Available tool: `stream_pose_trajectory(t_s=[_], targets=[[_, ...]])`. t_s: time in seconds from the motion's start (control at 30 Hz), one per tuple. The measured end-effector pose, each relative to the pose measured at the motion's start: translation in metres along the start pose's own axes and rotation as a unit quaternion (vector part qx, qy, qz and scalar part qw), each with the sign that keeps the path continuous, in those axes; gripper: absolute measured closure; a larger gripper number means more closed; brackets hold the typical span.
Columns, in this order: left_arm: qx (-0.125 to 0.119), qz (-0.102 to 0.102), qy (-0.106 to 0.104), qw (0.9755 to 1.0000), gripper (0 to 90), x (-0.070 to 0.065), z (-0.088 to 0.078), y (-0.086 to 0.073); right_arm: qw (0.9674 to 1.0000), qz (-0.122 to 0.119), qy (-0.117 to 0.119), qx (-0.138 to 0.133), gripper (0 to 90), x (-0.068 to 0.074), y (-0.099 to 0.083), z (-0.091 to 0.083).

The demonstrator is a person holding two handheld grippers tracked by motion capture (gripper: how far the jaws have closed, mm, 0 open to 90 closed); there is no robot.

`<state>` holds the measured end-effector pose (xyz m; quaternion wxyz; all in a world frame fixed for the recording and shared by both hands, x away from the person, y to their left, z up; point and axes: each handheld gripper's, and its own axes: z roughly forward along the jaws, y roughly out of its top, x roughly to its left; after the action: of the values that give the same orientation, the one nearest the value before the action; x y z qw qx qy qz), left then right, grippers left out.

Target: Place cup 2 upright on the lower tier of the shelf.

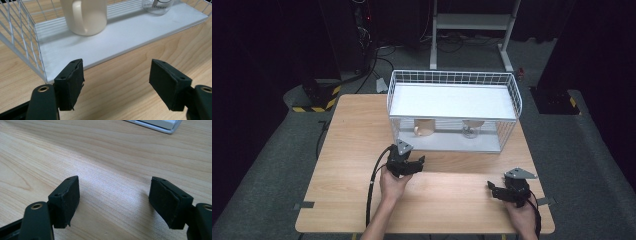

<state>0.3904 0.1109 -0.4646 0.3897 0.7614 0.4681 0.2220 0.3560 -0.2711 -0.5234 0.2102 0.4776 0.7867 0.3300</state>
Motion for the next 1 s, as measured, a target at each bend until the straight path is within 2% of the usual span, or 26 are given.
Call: stream_pose_trajectory(t_s=[0.5,0.63,0.77,0.87,1.0], targets=[[-0.001,-0.013,-0.011,0.9998,27.9,0.002,-0.013,-0.015,1.0,0.001,0.0,0.0,24.9,0.0,0.0,0.0],[0.001,-0.014,-0.008,0.9999,27.9,0.003,-0.015,-0.02,1.0,0.001,0.0,0.0,24.9,0.0,0.0,0.0],[0.003,-0.025,-0.006,0.9997,27.9,0.006,-0.017,-0.027,1.0,0.001,0.0,0.0,25.0,0.0,0.0,0.0],[-0.005,-0.035,-0.006,0.9994,27.9,0.009,-0.02,-0.033,1.0,0.002,0.0,0.0,25.0,0.0,0.0,0.0],[-0.006,-0.039,-0.005,0.9992,27.7,0.012,-0.022,-0.039,1.0,0.003,0.0,0.0,25.0,0.0,0.0,0.0]])
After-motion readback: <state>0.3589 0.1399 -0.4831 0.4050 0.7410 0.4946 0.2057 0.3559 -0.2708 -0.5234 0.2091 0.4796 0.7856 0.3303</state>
